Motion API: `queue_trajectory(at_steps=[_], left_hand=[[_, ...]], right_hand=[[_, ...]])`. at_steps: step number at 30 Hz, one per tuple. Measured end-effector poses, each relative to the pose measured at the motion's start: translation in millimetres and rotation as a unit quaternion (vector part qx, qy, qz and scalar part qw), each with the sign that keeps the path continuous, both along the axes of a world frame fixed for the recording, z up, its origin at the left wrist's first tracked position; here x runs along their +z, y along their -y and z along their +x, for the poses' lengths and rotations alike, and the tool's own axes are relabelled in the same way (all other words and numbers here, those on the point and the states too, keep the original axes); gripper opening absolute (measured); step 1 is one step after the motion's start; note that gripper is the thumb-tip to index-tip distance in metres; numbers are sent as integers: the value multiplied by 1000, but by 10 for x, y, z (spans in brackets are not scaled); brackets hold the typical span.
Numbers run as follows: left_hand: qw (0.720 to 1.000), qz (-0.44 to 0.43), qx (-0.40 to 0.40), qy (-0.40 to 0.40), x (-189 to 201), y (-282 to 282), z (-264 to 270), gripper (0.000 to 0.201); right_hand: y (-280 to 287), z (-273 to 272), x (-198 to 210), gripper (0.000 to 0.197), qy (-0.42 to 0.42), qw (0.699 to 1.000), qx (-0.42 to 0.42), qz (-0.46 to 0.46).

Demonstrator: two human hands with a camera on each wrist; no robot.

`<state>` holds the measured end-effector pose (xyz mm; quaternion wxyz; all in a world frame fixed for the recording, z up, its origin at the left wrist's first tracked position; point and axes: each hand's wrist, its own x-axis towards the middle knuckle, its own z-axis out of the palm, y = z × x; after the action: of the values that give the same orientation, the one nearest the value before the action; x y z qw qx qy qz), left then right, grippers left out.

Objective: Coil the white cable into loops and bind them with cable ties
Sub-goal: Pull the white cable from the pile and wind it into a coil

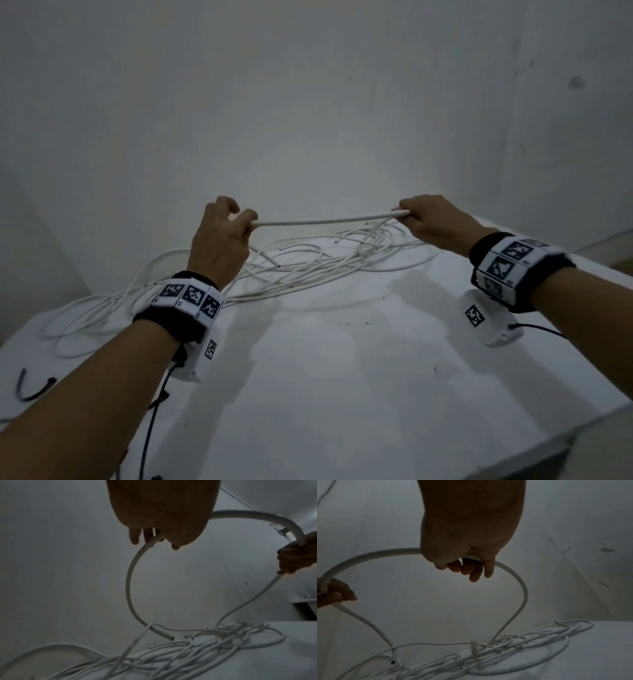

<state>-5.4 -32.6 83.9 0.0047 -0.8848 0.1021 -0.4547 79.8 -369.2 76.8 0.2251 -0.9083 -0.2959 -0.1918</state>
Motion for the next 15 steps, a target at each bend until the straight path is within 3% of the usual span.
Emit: queue_trajectory(at_steps=[2,6,9,12,15], left_hand=[[998,29,55,-22,-94,-41,23,10],[991,-2,105,-88,-238,-84,114,24],[968,-20,180,-176,-211,-129,175,31],[963,-94,133,-215,-154,-206,277,23],[954,-168,96,-229,-110,-207,354,12]], right_hand=[[-43,15,-49,36,-36,999,-13,-37],[-130,81,-82,46,-74,995,-10,-73],[-166,186,-80,43,-94,991,0,-91],[-187,335,-72,36,-88,984,-58,-143],[-174,539,-128,38,-143,962,-133,-189]])
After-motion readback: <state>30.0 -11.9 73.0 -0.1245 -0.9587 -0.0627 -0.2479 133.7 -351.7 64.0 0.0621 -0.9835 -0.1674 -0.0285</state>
